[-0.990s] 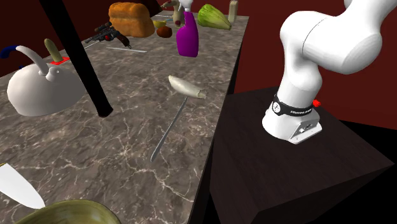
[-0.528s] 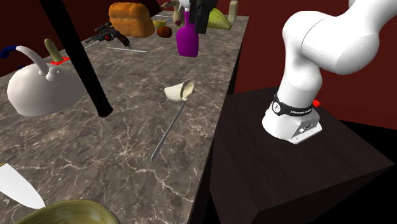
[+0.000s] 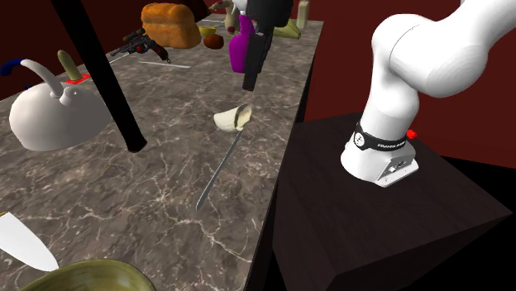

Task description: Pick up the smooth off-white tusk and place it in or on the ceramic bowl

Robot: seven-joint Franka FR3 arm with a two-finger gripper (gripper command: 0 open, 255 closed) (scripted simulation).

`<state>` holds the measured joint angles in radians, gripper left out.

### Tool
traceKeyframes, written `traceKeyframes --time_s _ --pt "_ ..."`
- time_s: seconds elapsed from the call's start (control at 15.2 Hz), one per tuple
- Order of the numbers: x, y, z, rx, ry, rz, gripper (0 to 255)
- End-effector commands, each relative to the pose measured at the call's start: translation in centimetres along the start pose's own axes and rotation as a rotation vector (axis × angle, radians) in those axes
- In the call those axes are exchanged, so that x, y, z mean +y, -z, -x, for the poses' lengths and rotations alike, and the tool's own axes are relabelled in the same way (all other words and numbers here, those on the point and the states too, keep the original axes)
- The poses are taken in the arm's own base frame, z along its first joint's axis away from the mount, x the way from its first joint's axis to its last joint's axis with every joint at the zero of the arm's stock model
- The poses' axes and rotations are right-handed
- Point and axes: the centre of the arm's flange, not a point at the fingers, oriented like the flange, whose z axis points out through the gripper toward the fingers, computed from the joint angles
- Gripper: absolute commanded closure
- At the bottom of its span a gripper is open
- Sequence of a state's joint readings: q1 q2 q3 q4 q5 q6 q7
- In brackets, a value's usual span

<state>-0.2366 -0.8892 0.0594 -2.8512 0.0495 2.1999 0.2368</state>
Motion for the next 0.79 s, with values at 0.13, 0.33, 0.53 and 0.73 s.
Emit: traceKeyframes --time_s 0.13,0.33,0.53,0.73 --pt "1.7 -4.7 1.2 0.032 -0.164 0.043 0" --pt "1.9 -6.2 1.3 0.035 -0.179 0.047 0" --pt "2.0 -7.7 1.2 0.035 -0.179 0.047 0" --pt "2.1 -9.1 1.2 0.035 -0.179 0.047 0"
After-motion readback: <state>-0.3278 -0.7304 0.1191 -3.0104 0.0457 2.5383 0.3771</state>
